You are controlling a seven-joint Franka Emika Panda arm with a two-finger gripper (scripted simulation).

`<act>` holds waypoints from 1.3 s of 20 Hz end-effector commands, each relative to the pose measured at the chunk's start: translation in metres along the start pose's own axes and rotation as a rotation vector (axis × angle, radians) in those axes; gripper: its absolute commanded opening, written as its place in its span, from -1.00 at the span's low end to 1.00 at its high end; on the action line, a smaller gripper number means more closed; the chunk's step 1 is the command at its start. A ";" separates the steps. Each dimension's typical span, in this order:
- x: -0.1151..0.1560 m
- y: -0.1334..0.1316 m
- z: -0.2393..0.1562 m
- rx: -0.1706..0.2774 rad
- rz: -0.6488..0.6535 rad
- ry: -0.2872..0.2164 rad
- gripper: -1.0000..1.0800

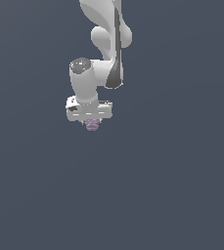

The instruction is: Pick up the object and move it to a goal position.

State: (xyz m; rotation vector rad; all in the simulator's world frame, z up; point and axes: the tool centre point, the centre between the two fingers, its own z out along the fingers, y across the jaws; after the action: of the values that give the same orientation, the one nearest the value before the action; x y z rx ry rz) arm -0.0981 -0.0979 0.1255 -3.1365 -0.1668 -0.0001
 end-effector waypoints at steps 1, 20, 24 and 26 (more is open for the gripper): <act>-0.004 0.010 -0.024 0.001 0.000 0.001 -1.00; -0.032 0.094 -0.218 0.001 0.000 0.001 -1.00; -0.036 0.110 -0.254 0.000 0.000 0.000 -1.00; -0.038 0.117 -0.270 0.000 0.000 0.000 -1.00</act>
State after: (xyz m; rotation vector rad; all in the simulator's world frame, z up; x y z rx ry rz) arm -0.1220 -0.2130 0.3829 -3.1366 -0.1655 -0.0026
